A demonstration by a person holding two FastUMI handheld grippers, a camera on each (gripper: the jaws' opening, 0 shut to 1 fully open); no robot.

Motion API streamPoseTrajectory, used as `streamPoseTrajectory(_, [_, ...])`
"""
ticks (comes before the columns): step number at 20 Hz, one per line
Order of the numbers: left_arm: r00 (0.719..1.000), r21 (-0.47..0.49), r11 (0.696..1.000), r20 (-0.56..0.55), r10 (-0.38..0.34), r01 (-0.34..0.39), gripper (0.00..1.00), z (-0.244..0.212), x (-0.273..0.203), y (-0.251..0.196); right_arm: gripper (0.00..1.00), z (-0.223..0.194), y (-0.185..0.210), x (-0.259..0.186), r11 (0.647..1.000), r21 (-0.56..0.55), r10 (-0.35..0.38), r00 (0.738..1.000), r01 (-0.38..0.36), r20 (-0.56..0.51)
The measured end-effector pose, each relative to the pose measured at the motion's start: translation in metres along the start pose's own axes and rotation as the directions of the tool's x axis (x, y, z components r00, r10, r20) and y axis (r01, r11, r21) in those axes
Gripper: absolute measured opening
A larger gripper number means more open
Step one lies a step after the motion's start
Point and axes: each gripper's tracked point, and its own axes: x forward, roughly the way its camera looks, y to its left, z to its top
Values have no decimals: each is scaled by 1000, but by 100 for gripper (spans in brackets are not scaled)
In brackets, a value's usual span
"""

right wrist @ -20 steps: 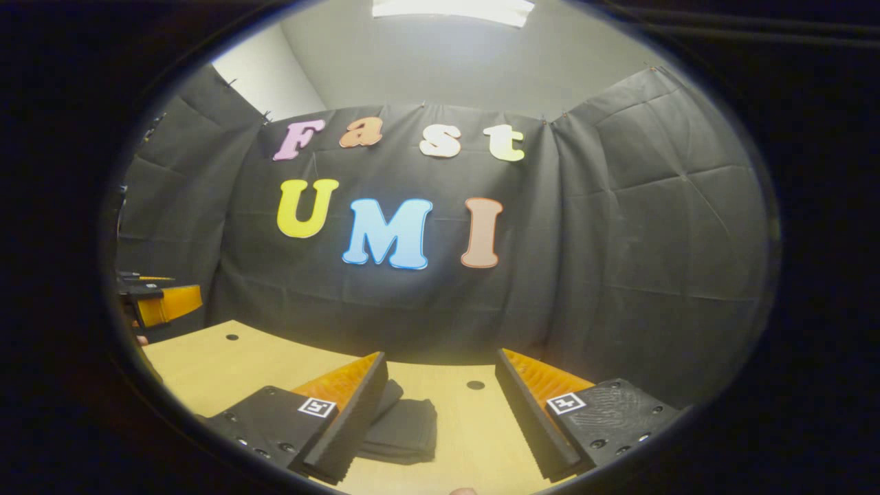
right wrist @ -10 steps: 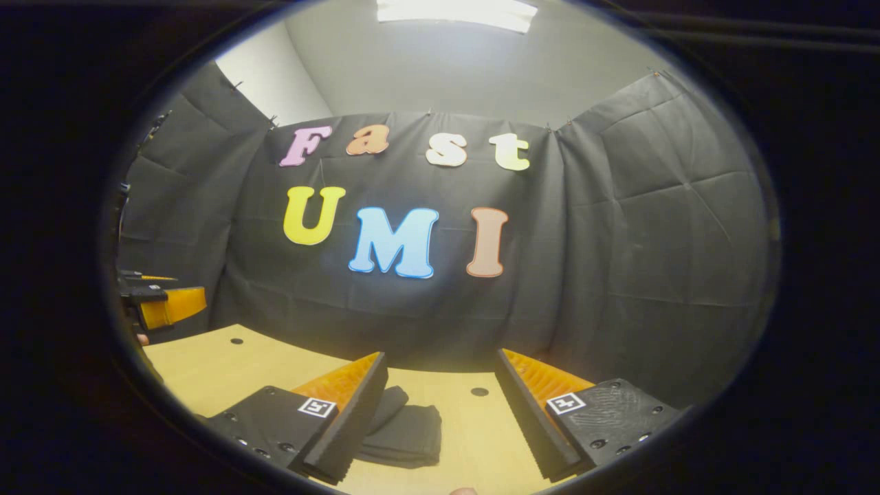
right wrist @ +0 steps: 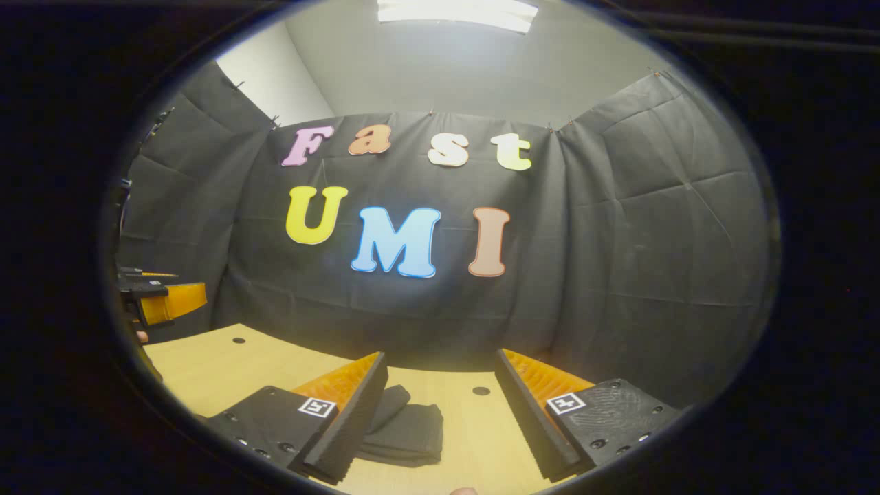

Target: Grasp the waist and the cuffs of the jeans and fold them to make the two legs overlap; first hold the waist and fold one-third of the jeans toward the cuffs, then hold the cuffs and fold the remaining one-third in the same direction to finish folding.

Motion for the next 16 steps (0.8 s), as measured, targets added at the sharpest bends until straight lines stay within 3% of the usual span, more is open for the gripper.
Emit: streamPoseTrajectory(16, [999, -42, 999, 14, 29, -29, 87, 7, -2, 5, 94, 6, 9, 1, 1000, -1, 30, 999, -30, 29])
